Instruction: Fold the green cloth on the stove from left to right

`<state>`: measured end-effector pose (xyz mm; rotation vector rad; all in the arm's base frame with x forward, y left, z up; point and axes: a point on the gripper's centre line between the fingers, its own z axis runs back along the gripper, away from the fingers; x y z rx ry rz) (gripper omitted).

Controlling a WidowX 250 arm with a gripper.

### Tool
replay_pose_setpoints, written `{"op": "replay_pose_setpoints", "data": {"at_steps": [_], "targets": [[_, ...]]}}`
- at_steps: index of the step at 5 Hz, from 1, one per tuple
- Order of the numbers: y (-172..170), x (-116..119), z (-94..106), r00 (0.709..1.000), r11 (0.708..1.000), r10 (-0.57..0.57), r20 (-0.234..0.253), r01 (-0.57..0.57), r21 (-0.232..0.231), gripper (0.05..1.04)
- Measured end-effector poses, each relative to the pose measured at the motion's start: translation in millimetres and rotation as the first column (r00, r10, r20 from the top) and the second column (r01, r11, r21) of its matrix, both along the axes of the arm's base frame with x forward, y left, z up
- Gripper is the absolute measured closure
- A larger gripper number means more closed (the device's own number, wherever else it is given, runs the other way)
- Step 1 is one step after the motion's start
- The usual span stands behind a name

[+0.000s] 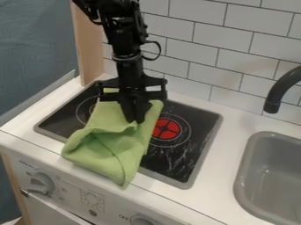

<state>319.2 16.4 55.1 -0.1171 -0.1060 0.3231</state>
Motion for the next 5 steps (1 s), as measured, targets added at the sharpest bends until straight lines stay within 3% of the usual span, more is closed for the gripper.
{"op": "replay_pose_setpoints", "data": {"at_steps": [2,3,5], "targets": [[2,-1,-1.3,1.000,1.000,-0.001,-0.004,0.001,0.008,0.271],[1,-4,-3.2,1.000,1.000,-0.005,-0.010,0.005,0.009,0.062],[3,-15,38.9,0.999,1.000,-0.019,0.041,0.019,-0.007,0.085]]}}
